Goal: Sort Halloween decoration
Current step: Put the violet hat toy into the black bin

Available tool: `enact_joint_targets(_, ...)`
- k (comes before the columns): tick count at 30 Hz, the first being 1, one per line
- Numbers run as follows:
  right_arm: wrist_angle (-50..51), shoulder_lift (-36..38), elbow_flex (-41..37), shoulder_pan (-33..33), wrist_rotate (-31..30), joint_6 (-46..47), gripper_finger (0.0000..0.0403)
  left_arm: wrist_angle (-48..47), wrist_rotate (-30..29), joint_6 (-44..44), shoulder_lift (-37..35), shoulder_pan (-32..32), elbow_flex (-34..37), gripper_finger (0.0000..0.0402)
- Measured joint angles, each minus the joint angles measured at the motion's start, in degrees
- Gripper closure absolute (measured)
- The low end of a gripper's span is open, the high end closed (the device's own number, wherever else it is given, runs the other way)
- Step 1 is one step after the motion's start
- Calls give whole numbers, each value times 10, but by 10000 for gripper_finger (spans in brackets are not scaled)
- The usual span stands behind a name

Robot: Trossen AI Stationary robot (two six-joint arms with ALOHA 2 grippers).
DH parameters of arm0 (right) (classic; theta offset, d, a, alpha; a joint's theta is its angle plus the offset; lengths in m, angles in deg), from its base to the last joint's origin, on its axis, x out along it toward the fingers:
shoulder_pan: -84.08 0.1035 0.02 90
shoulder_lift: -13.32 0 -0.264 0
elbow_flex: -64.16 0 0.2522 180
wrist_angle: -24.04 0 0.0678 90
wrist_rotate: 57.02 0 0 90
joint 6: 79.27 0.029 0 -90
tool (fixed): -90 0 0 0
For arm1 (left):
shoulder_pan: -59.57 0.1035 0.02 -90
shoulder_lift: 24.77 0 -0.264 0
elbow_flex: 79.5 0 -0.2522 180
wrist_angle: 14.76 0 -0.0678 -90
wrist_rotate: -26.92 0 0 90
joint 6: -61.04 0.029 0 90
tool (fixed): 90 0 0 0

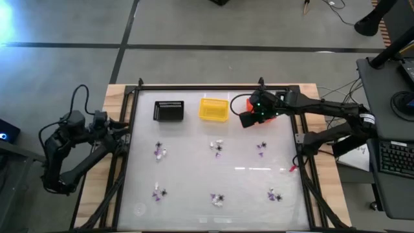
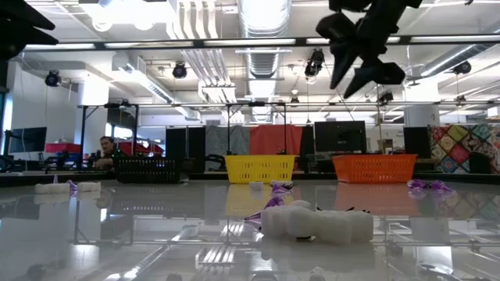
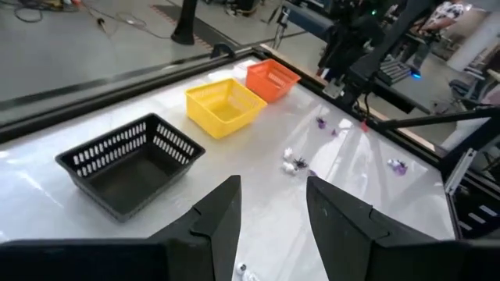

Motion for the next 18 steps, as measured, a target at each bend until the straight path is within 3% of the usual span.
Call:
enact_joint_targets(9,4,0,16,44,-35,11,248,61,90,-18,7,0,27,274)
enact_joint_targets(18,4,0,8,45,-49,28,248,65,106,16,83,0,28,305)
